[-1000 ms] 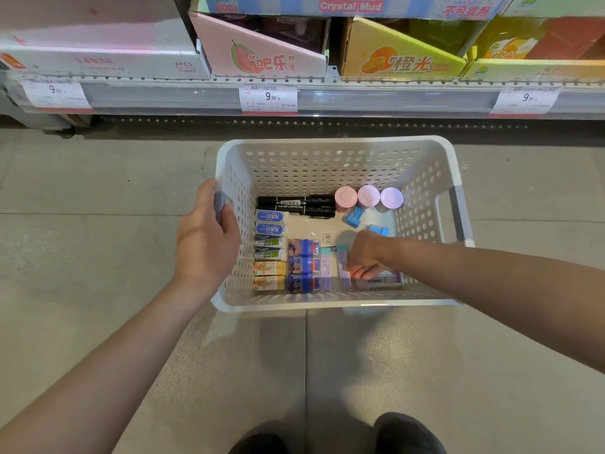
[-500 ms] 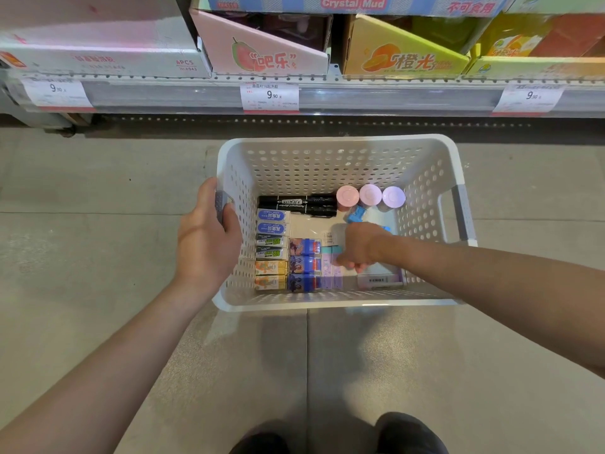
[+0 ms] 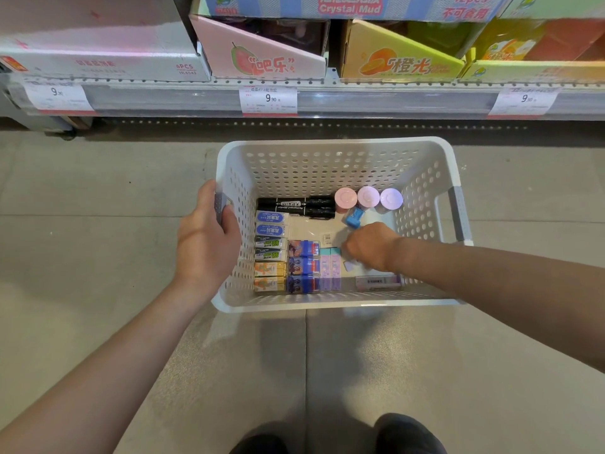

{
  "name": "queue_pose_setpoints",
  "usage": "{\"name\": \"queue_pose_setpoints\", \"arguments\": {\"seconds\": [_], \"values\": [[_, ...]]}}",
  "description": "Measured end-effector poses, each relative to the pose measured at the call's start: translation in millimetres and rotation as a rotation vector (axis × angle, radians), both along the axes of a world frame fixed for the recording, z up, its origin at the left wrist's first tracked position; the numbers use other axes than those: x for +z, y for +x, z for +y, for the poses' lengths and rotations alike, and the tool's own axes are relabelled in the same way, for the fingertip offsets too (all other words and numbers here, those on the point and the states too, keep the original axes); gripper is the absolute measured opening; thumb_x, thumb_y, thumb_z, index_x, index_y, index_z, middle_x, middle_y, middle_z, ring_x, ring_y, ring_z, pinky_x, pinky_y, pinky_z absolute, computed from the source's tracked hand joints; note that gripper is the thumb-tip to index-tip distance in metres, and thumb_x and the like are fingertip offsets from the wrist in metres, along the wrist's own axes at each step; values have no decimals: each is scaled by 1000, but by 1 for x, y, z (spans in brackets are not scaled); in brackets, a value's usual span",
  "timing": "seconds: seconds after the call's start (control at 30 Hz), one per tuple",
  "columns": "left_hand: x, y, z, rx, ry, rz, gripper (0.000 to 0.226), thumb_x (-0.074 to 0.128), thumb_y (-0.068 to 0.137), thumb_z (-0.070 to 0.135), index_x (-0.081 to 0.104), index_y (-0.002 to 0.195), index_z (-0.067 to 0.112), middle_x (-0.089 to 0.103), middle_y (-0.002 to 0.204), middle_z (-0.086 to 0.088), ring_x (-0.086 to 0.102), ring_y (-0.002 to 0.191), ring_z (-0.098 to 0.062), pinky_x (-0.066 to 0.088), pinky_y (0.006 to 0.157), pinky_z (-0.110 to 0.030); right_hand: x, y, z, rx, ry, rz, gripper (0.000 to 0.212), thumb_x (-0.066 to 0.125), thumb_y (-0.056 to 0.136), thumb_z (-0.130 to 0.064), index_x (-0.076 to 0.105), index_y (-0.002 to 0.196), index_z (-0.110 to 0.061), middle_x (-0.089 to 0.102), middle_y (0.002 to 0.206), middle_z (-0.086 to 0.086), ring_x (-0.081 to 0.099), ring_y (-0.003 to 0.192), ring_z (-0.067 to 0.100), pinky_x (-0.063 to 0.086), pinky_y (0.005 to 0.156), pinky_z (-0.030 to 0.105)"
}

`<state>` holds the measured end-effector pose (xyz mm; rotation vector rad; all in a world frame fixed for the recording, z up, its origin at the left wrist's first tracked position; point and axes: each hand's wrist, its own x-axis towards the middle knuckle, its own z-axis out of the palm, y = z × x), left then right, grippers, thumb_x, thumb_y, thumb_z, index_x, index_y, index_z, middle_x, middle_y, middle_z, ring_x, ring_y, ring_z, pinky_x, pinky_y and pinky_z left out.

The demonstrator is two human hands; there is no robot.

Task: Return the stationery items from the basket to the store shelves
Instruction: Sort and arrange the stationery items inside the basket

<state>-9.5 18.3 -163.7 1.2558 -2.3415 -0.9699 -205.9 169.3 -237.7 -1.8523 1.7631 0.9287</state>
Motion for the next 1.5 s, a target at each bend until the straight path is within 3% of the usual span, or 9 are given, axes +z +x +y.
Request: {"name": "queue_pose_setpoints", "arguments": {"seconds": [0.1, 0.23, 0.37, 0.47, 0.6, 0.7, 0.77, 1.13, 1.5], "values": [[-2, 0, -1, -8, 7, 5, 35, 40, 98, 14, 41, 133, 9, 63, 102, -25, 55, 70, -32, 33, 46, -15, 4, -2, 0, -58, 42, -98, 29, 53, 92, -11, 54, 121, -14, 61, 115, 5, 60, 105, 25, 50, 75, 31], [-3, 1, -2, -11, 1, 9, 36, 40, 98, 14, 41, 133, 8, 63, 98, -23, 58, 75, -36, 35, 48, -19, 17, -8, -8, -553, -34, -396, 13, 53, 90, -15, 61, 96, -6, 62, 97, 10, 57, 87, 24, 42, 67, 25], [4, -1, 3, -14, -5, 2, 37, 40, 98, 13, 39, 135, 7, 61, 107, -29, 59, 83, -39, 38, 44, -8, 25, -14, -11, -1037, 58, -741, 37, 50, 89, 2, 43, 118, -20, 56, 78, 0, 56, 68, 11, 46, 58, 20], [3, 0, 2, -10, 3, -5, 36, 40, 98, 13, 39, 134, 9, 62, 108, -26, 58, 73, -30, 37, 42, -11, 23, -13, -9, -1146, 47, -734, 29, 44, 96, -4, 44, 123, -14, 60, 85, 4, 59, 61, 7, 49, 54, 17], [-2, 0, -1, -12, 16, 0, 33, 40, 98, 14, 42, 131, 10, 63, 107, -22, 57, 69, -27, 36, 47, -14, 10, -6, -11, -1147, -32, -650, 27, 46, 94, -6, 53, 120, 1, 63, 93, 9, 62, 74, 18, 52, 64, 24], [-1, 0, -1, 8, 18, 0, 32, 40, 98, 13, 43, 130, 10, 63, 102, -25, 58, 74, -35, 36, 47, -16, 0, 1, -14, -1075, -53, -499, 22, 51, 93, -9, 60, 109, 3, 66, 112, 16, 64, 98, 26, 54, 87, 36], [-2, 0, -1, 12, 11, -5, 33, 40, 98, 14, 43, 130, 11, 63, 94, -20, 51, 60, -20, 32, 46, -16, -1, 5, -14, -974, -62, -410, 26, 55, 91, -10, 61, 113, 4, 65, 117, 16, 62, 107, 28, 51, 93, 37], [-5, 1, -1, 16, 29, 4, 39, 40, 98, 15, 39, 136, 12, 54, 84, -4, 44, 57, -11, 35, 49, -21, -3, 16, -12, -636, -176, -249, 30, 51, 93, -12, 51, 122, -3, 56, 126, 15, 54, 116, 28, 46, 90, 33], [-7, 1, -3, 11, 45, 9, 33, 40, 97, 15, 41, 131, 13, 59, 88, -5, 47, 58, -11, 38, 50, -25, -4, 9, -8, -577, -211, -447, 28, 59, 89, -10, 59, 116, -11, 58, 123, 7, 55, 111, 24, 43, 90, 29]]}}
